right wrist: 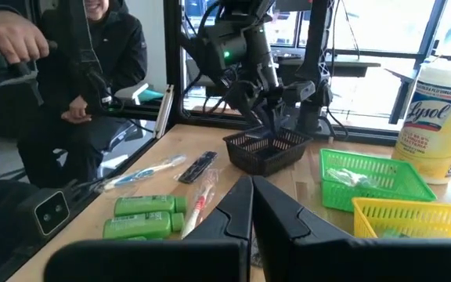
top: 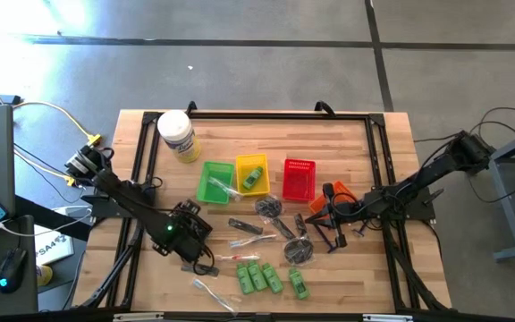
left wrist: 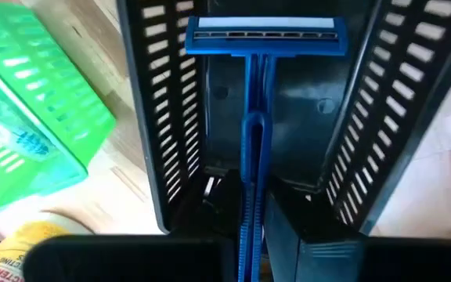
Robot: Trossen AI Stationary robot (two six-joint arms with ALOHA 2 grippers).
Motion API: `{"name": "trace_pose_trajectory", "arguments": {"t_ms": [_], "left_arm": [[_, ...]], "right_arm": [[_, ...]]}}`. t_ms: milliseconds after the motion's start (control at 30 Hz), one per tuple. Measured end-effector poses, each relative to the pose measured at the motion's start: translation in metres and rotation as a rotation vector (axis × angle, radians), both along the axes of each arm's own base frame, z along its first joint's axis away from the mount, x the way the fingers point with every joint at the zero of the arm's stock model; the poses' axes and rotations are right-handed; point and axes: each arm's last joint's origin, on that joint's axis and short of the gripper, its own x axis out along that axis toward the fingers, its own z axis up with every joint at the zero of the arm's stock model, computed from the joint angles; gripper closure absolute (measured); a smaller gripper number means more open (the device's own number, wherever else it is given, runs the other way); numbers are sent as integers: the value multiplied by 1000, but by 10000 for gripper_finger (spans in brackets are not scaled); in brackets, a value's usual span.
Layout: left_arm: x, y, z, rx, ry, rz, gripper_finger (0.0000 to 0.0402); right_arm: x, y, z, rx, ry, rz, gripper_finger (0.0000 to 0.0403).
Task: Pick & Place Travel size toiletries
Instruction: Put the bottom blue razor into the black basket
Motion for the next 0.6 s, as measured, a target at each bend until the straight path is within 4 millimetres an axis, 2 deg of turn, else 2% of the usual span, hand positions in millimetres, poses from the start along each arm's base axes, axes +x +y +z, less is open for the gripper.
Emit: {"name": "trace_pose_trajectory", "arguments": {"t_ms": [333, 600], "left_arm": [[4, -3, -13, 40, 44, -1, 378], [6, -4, -17, 31, 16, -7, 378]], "right_arm": [[0, 0, 0, 16, 3, -1, 401], [0, 0, 0, 19, 4, -1, 401]]}}
